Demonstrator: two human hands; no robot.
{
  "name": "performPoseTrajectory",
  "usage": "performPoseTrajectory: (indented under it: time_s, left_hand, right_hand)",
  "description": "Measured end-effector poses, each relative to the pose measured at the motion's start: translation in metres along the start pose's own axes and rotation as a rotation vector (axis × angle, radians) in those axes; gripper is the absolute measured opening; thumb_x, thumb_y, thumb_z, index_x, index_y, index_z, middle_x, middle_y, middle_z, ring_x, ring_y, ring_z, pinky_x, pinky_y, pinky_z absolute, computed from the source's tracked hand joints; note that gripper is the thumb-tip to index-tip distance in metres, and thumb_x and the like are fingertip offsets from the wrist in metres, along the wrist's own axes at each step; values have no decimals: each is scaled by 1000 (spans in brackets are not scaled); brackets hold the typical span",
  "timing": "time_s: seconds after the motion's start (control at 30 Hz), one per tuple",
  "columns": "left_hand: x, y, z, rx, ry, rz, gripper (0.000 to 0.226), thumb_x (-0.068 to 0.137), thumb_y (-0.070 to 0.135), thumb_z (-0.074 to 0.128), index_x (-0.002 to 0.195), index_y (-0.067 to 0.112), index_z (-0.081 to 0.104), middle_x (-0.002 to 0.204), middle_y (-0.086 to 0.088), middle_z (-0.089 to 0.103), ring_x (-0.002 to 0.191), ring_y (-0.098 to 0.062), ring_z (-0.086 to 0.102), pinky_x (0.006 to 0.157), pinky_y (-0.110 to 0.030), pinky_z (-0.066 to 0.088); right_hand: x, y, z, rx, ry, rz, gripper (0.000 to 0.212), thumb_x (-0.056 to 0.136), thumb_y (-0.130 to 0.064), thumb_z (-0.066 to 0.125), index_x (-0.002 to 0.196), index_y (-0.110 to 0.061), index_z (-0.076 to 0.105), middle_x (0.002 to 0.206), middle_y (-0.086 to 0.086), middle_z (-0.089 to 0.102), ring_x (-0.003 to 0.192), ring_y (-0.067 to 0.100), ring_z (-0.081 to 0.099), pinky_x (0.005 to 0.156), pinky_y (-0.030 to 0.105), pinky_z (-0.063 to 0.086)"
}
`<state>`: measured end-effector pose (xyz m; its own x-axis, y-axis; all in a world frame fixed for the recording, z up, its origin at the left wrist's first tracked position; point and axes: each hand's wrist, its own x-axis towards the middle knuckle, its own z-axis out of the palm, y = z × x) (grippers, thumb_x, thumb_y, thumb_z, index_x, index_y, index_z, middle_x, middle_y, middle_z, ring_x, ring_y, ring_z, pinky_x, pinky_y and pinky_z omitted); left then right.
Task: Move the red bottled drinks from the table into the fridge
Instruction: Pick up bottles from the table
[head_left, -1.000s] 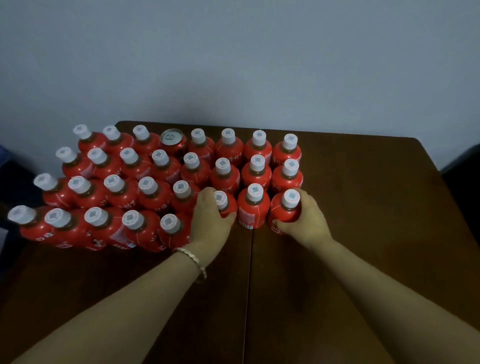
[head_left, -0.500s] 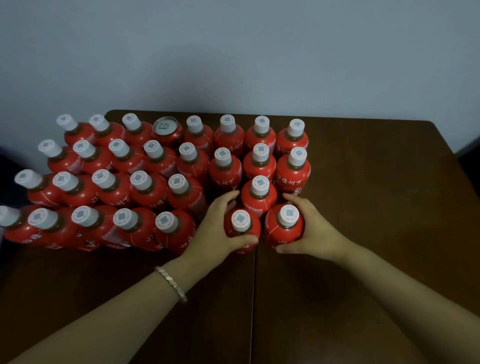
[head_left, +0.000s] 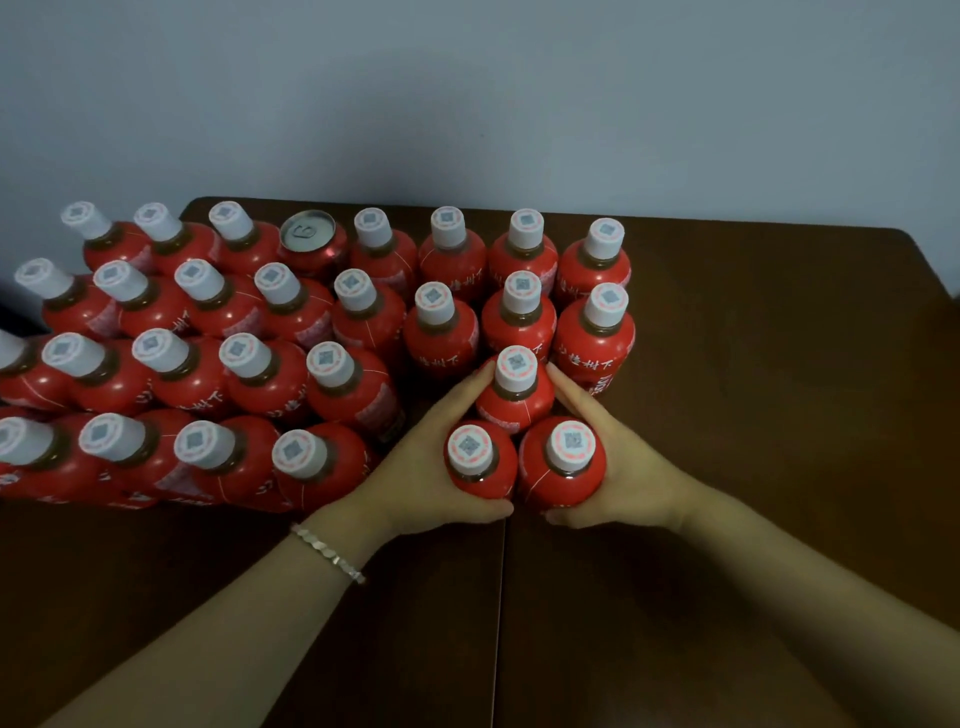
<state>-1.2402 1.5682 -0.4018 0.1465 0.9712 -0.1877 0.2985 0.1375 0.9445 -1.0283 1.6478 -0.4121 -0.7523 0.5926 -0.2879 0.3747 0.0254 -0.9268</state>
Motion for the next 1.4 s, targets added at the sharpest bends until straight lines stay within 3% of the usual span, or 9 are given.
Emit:
performPoseTrajectory:
  time_s: [0.27,0.37,0.5,0.6,0.73,0.9,1.03,1.17,1.4]
  left_hand:
    - [-14,15,20,-53,132,-67,100,55,8,78,137,43,35,130,12,59,116,-7,58,94,-22,48]
    - [-23,26,22,-12,73,-66,101,54,4,76,139,39,34,124,18,61,111,1,59,89,-14,46]
    - [-37,50,19,76,-19,-45,104,56,6,77,144,39,32,114,15,66,101,4,61,87,-16,46]
    - [-55,76,15,124,-83,23,106,55,12,76,143,45,29,111,16,66,96,3,62,88,-19,47]
    - [-88,125,5,198,-179,155,107,54,18,77,143,49,25,127,23,57,114,4,55,99,-25,46]
    - [-130,182,4,324,-270,346,101,60,12,79,121,68,21,119,33,53,109,14,51,83,-3,41]
    - [-169,236,34,404,-458,500,104,60,24,78,139,56,18,131,21,52,116,-3,53,97,-26,46]
    - [-208,278,86,379,-596,624,102,64,15,78,128,64,17,119,30,51,103,2,55,78,-6,39]
    - [-286,333,215,304,-852,754,109,53,25,74,144,50,20,139,15,47,126,-7,46,100,-31,43]
  right_hand:
    - [-15,-10,30,234,237,48,109,44,-3,80,135,-42,34,123,-13,59,112,3,59,89,22,49]
    - [-33,-16,40,219,282,86,113,40,-17,79,141,-38,33,128,-10,58,117,9,58,98,36,48]
    - [-61,-39,51,182,374,111,109,42,-9,78,132,-49,34,123,-11,62,112,7,60,96,34,49]
    - [-89,-72,61,148,469,98,106,43,-6,77,127,-57,37,120,-15,63,110,7,62,96,37,50]
    - [-138,-126,87,70,628,69,108,45,-8,78,132,-55,38,120,-17,63,108,7,62,95,41,51]
    - [-198,-179,123,12,846,54,103,47,-11,77,129,-58,38,116,-20,62,104,5,62,93,37,52]
    - [-274,-215,158,-19,1042,90,102,49,-18,78,133,-55,33,118,-20,58,106,6,59,94,38,50]
    - [-356,-233,183,-44,1238,140,101,49,-19,77,129,-61,31,117,-19,59,105,7,59,93,35,49]
    - [-512,-241,237,-51,1535,247,103,55,-14,78,136,-55,30,119,-18,58,106,5,60,90,31,50]
